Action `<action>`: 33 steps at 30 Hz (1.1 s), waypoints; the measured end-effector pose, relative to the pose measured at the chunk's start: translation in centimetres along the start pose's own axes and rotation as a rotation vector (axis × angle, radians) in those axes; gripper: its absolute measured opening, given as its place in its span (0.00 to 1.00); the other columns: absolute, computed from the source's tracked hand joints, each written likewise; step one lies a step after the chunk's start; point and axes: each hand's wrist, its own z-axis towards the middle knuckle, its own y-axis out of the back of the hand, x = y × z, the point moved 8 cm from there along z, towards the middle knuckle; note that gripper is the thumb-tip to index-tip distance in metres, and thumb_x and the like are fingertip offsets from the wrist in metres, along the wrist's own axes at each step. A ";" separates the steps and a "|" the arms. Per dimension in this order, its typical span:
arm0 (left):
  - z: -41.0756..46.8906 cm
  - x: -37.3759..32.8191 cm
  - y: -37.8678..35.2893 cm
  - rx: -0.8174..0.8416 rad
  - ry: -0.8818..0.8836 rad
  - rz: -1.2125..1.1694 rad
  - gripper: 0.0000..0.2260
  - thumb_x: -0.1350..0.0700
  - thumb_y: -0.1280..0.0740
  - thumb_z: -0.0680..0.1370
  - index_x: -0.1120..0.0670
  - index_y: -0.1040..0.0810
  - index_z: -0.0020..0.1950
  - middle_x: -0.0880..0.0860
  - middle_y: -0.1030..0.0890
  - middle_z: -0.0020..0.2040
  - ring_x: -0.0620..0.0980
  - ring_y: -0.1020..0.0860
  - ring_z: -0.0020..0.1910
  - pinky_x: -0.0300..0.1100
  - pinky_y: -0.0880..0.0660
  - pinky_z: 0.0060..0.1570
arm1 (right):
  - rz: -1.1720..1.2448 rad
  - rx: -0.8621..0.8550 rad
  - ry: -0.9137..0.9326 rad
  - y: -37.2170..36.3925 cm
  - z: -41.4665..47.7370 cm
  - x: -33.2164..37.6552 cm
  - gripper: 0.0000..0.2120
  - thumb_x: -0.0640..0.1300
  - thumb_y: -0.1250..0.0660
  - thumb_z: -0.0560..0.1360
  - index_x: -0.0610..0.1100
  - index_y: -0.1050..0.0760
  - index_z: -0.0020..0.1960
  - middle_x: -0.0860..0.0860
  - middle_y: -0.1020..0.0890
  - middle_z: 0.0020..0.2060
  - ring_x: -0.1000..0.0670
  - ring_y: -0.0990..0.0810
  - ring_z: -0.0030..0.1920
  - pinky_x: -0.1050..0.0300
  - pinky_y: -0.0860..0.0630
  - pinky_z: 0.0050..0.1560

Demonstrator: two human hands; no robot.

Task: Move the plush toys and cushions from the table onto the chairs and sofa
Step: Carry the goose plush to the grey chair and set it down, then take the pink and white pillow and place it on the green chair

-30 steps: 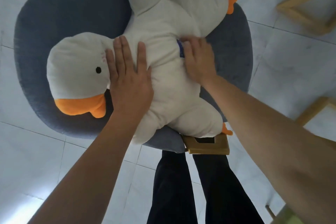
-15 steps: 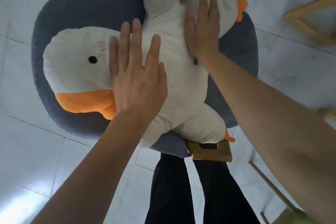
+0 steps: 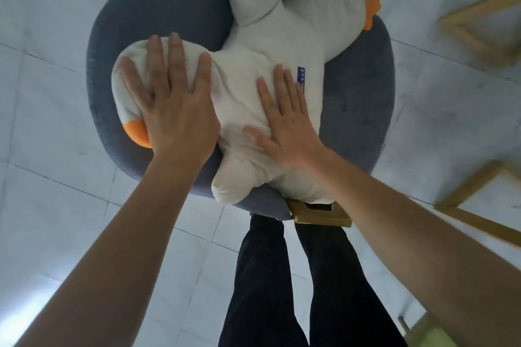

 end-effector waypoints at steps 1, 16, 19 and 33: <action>-0.1 0.1 0.0 0.007 0.001 0.008 0.23 0.54 0.41 0.83 0.50 0.36 0.79 0.62 0.46 0.83 0.66 0.50 0.82 0.73 0.55 0.74 | -0.015 0.068 0.005 -1.5 -2.8 -0.7 0.41 0.67 0.51 0.81 0.42 0.53 0.83 0.35 0.55 0.81 0.37 0.57 0.82 0.37 0.52 0.80; -14.9 -4.5 -5.8 0.152 -0.162 -0.112 0.21 0.50 0.44 0.85 0.54 0.31 0.78 0.63 0.30 0.76 0.62 0.38 0.79 0.63 0.50 0.78 | 0.142 0.559 -0.538 -7.3 -15.5 -9.7 0.46 0.72 0.45 0.77 0.56 0.70 0.80 0.47 0.62 0.83 0.40 0.57 0.82 0.38 0.50 0.79; -14.4 -4.3 -6.0 0.218 -0.056 -0.228 0.22 0.50 0.44 0.84 0.55 0.30 0.77 0.62 0.27 0.73 0.63 0.34 0.77 0.60 0.52 0.78 | 0.168 0.540 -0.559 -6.9 -15.4 -9.7 0.45 0.71 0.43 0.77 0.55 0.65 0.82 0.46 0.57 0.83 0.39 0.53 0.82 0.37 0.45 0.79; -14.6 -3.9 15.9 0.276 0.227 -1.126 0.23 0.51 0.36 0.83 0.50 0.34 0.78 0.48 0.25 0.70 0.49 0.25 0.68 0.45 0.27 0.63 | 0.658 -0.310 -0.718 18.7 -26.8 -0.8 0.35 0.69 0.45 0.77 0.57 0.43 0.80 0.55 0.39 0.80 0.51 0.37 0.78 0.45 0.35 0.77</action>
